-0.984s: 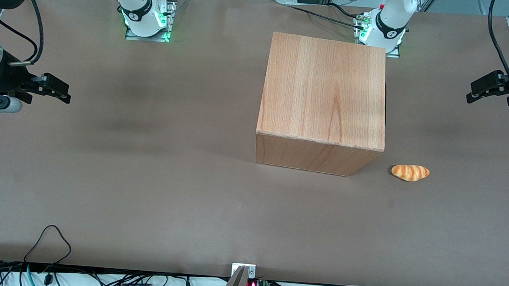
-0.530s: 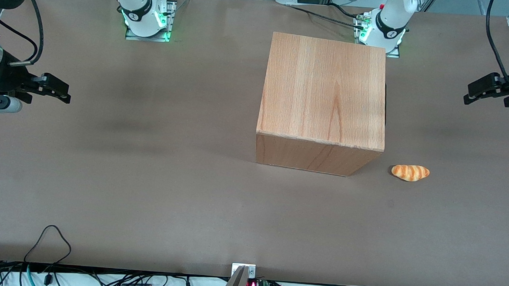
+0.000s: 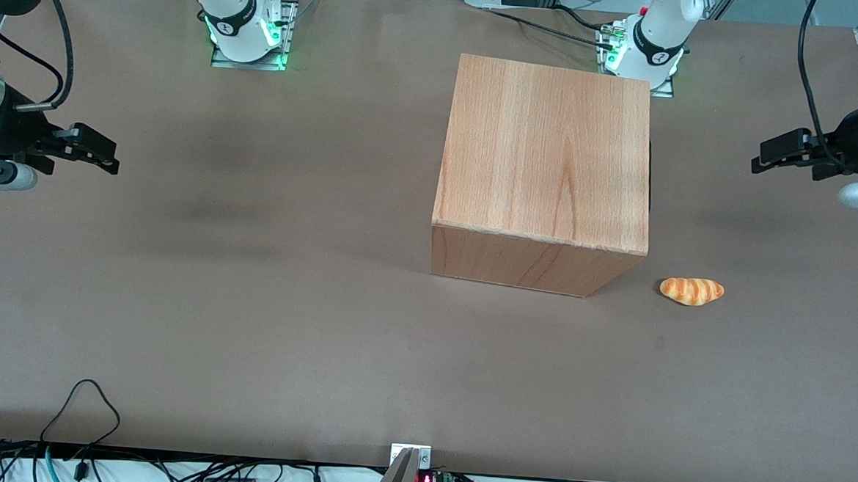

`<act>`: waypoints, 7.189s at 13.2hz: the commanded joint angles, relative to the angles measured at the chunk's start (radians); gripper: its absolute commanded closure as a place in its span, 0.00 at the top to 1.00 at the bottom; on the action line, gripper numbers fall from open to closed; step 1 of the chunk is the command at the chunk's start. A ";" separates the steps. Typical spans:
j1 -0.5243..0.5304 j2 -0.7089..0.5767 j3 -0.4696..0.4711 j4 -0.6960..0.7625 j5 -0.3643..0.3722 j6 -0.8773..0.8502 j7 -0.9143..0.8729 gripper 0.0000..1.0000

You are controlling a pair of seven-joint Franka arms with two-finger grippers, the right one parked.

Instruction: Open top drawer with left arm

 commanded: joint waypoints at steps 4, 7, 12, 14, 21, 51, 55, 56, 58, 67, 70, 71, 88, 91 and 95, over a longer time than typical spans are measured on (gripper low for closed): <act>-0.011 0.120 -0.004 0.007 -0.030 -0.027 0.006 1.00; -0.030 0.134 -0.007 0.007 -0.030 -0.029 0.006 1.00; -0.030 0.210 -0.007 0.011 -0.030 -0.042 0.002 1.00; -0.028 0.218 -0.007 0.007 -0.030 -0.055 0.006 1.00; -0.016 0.200 -0.011 -0.075 -0.047 -0.052 0.103 1.00; 0.006 0.183 -0.056 -0.344 -0.115 0.197 0.117 1.00; 0.081 0.200 -0.048 -0.335 -0.103 0.198 0.117 1.00; 0.101 0.206 -0.048 -0.333 -0.096 0.198 0.117 1.00; 0.137 0.241 -0.048 -0.301 -0.049 0.198 0.117 1.00; 0.248 0.264 -0.045 -0.244 0.032 0.191 0.114 1.00; 0.286 0.279 -0.045 -0.229 0.032 0.191 0.115 1.00; 0.288 0.278 -0.044 -0.229 0.031 0.191 0.115 1.00; 0.332 0.330 -0.051 -0.117 0.039 0.177 0.158 1.00; 0.332 0.327 -0.051 -0.085 0.051 0.168 0.170 1.00; 0.339 0.330 -0.050 -0.060 0.051 0.162 0.207 1.00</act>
